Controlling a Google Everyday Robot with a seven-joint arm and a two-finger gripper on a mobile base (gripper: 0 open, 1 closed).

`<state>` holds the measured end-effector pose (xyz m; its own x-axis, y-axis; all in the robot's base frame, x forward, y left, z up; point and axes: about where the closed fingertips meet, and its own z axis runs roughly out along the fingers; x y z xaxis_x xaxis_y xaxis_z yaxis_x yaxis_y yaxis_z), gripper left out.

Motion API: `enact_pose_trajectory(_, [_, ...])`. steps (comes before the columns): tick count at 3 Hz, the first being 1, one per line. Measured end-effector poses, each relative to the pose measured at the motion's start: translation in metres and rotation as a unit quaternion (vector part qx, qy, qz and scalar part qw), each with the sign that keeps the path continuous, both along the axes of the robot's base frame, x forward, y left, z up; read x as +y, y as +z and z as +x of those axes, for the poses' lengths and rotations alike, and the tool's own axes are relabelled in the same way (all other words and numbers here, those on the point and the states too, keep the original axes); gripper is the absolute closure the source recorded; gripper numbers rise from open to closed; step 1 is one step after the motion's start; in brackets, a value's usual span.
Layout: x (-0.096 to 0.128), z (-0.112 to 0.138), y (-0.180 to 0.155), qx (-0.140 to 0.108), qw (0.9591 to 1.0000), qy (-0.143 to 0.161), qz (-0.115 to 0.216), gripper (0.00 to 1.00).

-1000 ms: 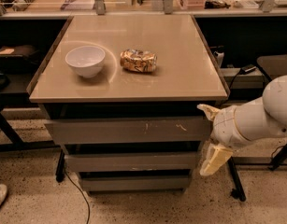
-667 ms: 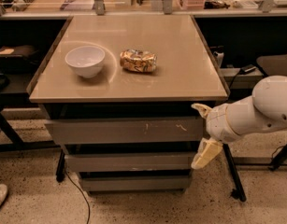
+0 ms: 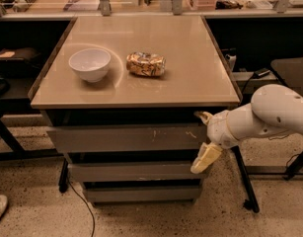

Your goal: Open top drawer

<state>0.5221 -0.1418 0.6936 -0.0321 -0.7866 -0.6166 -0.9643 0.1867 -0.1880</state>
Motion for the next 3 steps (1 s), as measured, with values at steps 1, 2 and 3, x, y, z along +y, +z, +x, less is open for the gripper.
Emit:
enact_pose_trajectory(1, [0.01, 0.009, -0.017, 0.003, 1.0, 0.004, 0.004, 0.0])
enact_pose_trajectory(2, [0.02, 0.016, -0.026, -0.002, 0.9999, 0.011, 0.004, 0.0])
enact_pose_trajectory(3, [0.032, 0.029, -0.041, -0.02, 0.9997, 0.016, 0.001, 0.0])
